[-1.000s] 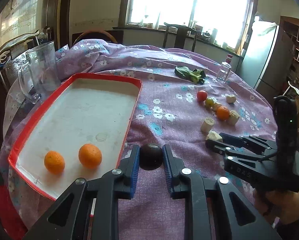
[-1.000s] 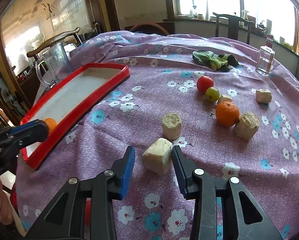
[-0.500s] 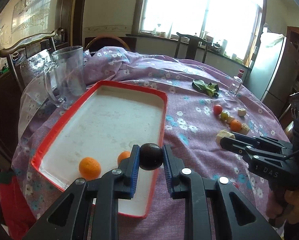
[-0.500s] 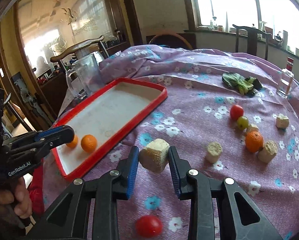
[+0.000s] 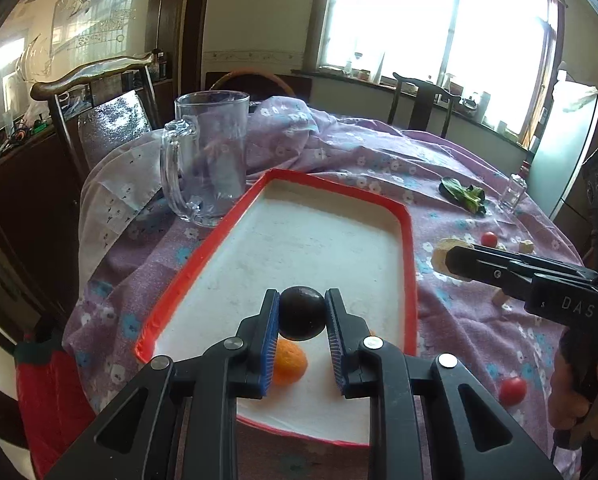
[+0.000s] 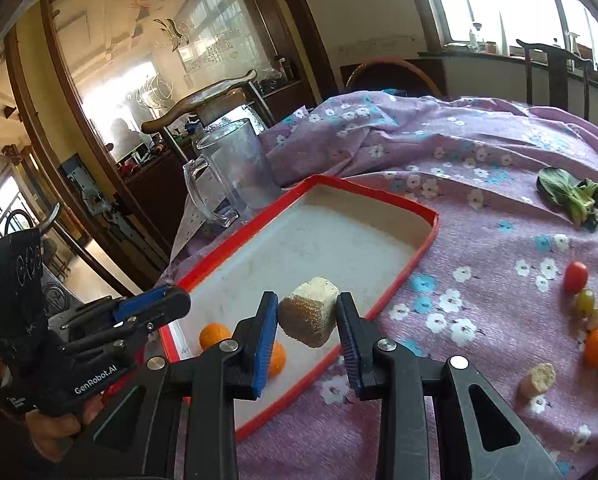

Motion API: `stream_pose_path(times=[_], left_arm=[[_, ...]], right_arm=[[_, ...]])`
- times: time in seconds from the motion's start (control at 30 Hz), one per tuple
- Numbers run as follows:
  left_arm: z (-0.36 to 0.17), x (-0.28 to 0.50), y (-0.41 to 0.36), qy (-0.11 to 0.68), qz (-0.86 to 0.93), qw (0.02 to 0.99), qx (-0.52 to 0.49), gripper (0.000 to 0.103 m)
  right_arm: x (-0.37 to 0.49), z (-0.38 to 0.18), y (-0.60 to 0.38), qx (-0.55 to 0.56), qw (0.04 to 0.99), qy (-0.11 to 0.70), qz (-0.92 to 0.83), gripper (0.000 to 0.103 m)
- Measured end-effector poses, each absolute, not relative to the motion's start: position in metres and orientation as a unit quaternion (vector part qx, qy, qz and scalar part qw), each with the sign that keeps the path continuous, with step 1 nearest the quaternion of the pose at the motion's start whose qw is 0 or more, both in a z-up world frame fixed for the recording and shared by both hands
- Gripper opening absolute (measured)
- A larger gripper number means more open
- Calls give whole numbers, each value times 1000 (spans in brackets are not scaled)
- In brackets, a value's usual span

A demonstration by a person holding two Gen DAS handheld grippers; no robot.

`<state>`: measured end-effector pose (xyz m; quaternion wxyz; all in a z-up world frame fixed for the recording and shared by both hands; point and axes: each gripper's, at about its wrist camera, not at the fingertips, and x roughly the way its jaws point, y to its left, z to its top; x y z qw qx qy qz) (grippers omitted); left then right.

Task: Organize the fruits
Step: 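Carry the plum and cube into the tray and open both tools, then withdraw both tools from the tray toward the remaining items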

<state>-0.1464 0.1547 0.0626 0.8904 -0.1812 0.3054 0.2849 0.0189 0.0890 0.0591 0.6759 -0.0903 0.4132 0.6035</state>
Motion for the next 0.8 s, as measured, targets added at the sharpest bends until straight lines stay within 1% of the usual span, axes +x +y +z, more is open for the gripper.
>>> stream_pose_path(times=[0.2, 0.53, 0.6, 0.63, 0.7, 0.77, 0.8], left_arm=[[40, -132, 187, 331, 292, 873, -206, 22], [9, -112, 212, 357, 297, 857, -224, 22], [3, -109, 214, 364, 295, 854, -227, 23], [1, -108, 215, 368, 293, 853, -228, 23], [0, -108, 215, 368, 295, 851, -229, 29], [1, -110, 215, 366, 300, 850, -232, 38], [2, -112, 213, 364, 302, 850, -232, 39]], right_arm=[[5, 32, 130, -113, 658, 432, 606, 30], [1, 1, 154, -148, 653, 448, 592, 30], [1, -5, 156, -153, 649, 453, 591, 31], [0, -6, 156, -153, 647, 455, 593, 34], [0, -7, 154, -148, 646, 457, 593, 34], [1, -5, 150, -141, 647, 458, 593, 39], [2, -3, 145, -137, 648, 457, 593, 40]])
